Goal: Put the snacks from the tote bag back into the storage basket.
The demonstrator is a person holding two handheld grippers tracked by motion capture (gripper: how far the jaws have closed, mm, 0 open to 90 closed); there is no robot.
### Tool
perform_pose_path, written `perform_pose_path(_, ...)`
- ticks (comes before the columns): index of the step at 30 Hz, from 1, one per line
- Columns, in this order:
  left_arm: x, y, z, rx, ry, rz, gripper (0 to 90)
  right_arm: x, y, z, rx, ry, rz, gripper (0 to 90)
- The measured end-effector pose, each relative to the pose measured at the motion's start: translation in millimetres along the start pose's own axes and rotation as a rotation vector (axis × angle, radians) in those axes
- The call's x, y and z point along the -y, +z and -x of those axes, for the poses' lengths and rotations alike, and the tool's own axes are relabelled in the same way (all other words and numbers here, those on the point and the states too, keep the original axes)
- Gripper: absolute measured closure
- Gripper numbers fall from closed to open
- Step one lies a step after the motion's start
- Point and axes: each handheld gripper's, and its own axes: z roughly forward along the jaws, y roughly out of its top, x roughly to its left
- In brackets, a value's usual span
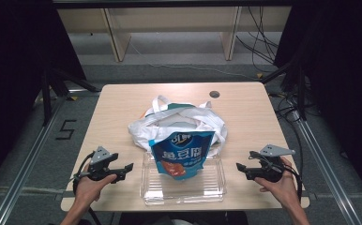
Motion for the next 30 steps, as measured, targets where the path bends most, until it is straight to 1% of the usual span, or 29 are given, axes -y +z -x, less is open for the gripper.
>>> perform_pose_path(1, 0.0, 0.0, 0.0, 0.001, 0.002, -0.001, 22.2, 1.5, -0.7, -0.1, 0.011, -0.013, -0.009, 24.4)
perform_pose_path(2, 0.0, 0.1, 0.1, 0.0, 0.003, -0.001, 22.1, 3.7, -0.4, -2.0, 0.013, 0.0, -0.009, 24.4)
perform_pose_path(3, 0.0, 0.2, 0.0, 0.002, 0.004, -0.001, 22.2, 5.7, -1.0, -1.4, 0.021, -0.015, -0.004, 24.3)
perform_pose_path(4, 0.0, 0.1, -0.1, 0.002, 0.005, -0.001, 22.2, 6.7, -1.4, -1.3, 0.015, -0.017, -0.012, 24.3)
perform_pose_path(5, -0.3, -0.3, -0.3, -0.001, 0.013, -0.002, 22.2, 8.8, -2.1, -4.4, 0.016, 0.006, -0.009, 24.2)
perform_pose_path(6, -0.2, -0.2, -0.4, 0.002, 0.012, -0.003, 22.2, 10.3, -3.0, -6.4, 0.002, 0.022, -0.017, 24.2)
perform_pose_path(7, -0.1, 0.1, -0.2, 0.002, 0.007, -0.002, 22.1, 11.1, -4.1, -4.8, 0.018, -0.001, -0.012, 24.2)
perform_pose_path(8, 0.1, 0.4, -0.1, 0.002, 0.003, -0.001, 22.2, 12.2, -5.3, -4.3, 0.025, -0.013, -0.013, 24.0)
perform_pose_path(9, 0.2, 0.4, -0.1, 0.001, 0.004, -0.002, 22.2, 13.8, -6.2, -4.6, 0.024, -0.005, -0.005, 23.6)
perform_pose_path(10, 0.4, 0.4, 0.0, 0.0, 0.002, -0.002, 22.2, 15.9, -8.2, -8.1, 0.029, 0.031, -0.009, 23.3)
perform_pose_path(11, 0.5, 0.4, 0.0, 0.0, 0.0, -0.002, 22.2, 18.5, -9.8, -8.9, 0.021, 0.033, -0.01, 23.3)
perform_pose_path(12, 0.6, 0.5, -0.1, 0.0, 0.0, -0.002, 22.2, 19.8, -12.1, -9.0, 0.025, 0.026, -0.02, 23.4)
perform_pose_path(13, 0.6, 0.8, -0.2, -0.001, -0.001, -0.003, 22.1, 22.2, -12.5, -7.6, 0.032, 0.002, -0.002, 23.4)
perform_pose_path(14, 0.6, 1.0, -0.4, 0.0, 0.002, -0.004, 22.2, 24.6, -13.2, -11.1, 0.019, 0.032, -0.014, 23.4)
perform_pose_path(15, 0.5, 0.5, -0.7, -0.002, 0.011, -0.007, 22.1, 26.4, -16.0, -12.2, 0.026, 0.034, -0.024, 23.4)
perform_pose_path(16, 0.5, 0.5, -0.5, -0.002, 0.01, -0.007, 22.1, 27.5, -15.5, -12.0, 0.025, 0.025, -0.013, 23.4)
perform_pose_path(17, 0.4, 0.4, -0.5, -0.003, 0.01, -0.007, 22.2, 28.5, -16.4, -10.4, 0.014, 0.008, -0.023, 23.4)
perform_pose_path(18, 0.4, 0.5, -0.5, -0.003, 0.009, -0.006, 22.2, 29.4, -16.4, -10.0, 0.018, 0.006, -0.012, 23.4)
perform_pose_path(19, 0.5, 0.6, -0.6, -0.002, 0.011, -0.005, 22.1, 30.1, -16.4, -9.1, 0.029, -0.007, -0.013, 23.4)
perform_pose_path(20, 0.5, 0.7, -0.6, -0.002, 0.013, -0.006, 22.2, 30.4, -16.3, -8.6, 0.027, -0.006, -0.01, 23.4)
perform_pose_path(21, 0.5, 0.7, -0.6, -0.001, 0.014, -0.006, 22.2, 30.7, -16.3, -9.5, 0.017, 0.02, -0.024, 23.4)
perform_pose_path(22, 0.4, 0.6, -0.5, -0.002, 0.013, -0.007, 22.1, 31.0, -16.8, -12.3, 0.018, 0.052, -0.031, 23.5)
perform_pose_path(23, 0.4, 0.6, -0.6, -0.002, 0.014, -0.007, 22.2, 30.9, -16.5, -11.9, 0.018, 0.045, -0.031, 23.4)
perform_pose_path(25, 0.4, 0.8, -0.7, -0.001, 0.014, -0.007, 22.1, 30.7, -15.9, -9.6, 0.023, 0.016, -0.015, 23.5)
perform_pose_path(26, 0.5, 0.8, -0.8, -0.002, 0.015, -0.009, 22.1, 30.3, -17.2, -11.2, 0.019, 0.036, -0.039, 23.5)
perform_pose_path(30, 0.4, 0.8, -0.3, -0.001, 0.014, -0.007, 22.1, 30.4, -16.1, -10.1, 0.021, 0.022, -0.029, 23.6)
